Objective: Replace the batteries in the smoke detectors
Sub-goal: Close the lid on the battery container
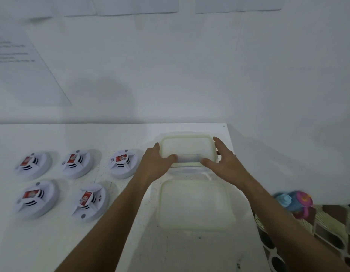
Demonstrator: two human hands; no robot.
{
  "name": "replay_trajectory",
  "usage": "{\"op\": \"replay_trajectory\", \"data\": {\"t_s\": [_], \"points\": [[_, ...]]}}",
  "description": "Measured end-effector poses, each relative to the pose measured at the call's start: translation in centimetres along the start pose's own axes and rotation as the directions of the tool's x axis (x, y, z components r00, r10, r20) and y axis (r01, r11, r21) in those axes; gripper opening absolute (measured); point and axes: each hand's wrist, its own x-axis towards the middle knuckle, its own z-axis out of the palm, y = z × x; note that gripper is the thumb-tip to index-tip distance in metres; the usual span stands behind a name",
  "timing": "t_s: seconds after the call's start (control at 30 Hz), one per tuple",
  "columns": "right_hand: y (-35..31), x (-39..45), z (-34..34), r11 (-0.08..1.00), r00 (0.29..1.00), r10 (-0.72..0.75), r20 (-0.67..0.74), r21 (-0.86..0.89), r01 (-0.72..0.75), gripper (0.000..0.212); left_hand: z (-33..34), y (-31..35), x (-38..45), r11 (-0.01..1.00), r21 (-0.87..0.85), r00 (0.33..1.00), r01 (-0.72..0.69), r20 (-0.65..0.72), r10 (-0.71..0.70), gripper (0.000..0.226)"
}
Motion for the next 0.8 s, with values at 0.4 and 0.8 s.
{"op": "replay_trajectory", "data": {"t_s": [0.4,0.8], "points": [[0.4,0.4,-0.9,0.998,0.997,0.058,0.042,0.028,-0.059,0.081,-1.4,-1.2,0.9,0.993,0.116,0.995,0.014,0.100,-0.026,0.083],[0.5,3.7,-1.5,0.999,0.999,-0.043,-0.002,0.004,0.043,0.115,-2.5,0.5,4.1,0.931,0.245,0.960,-0.272,0.133,0.245,0.079]]}}
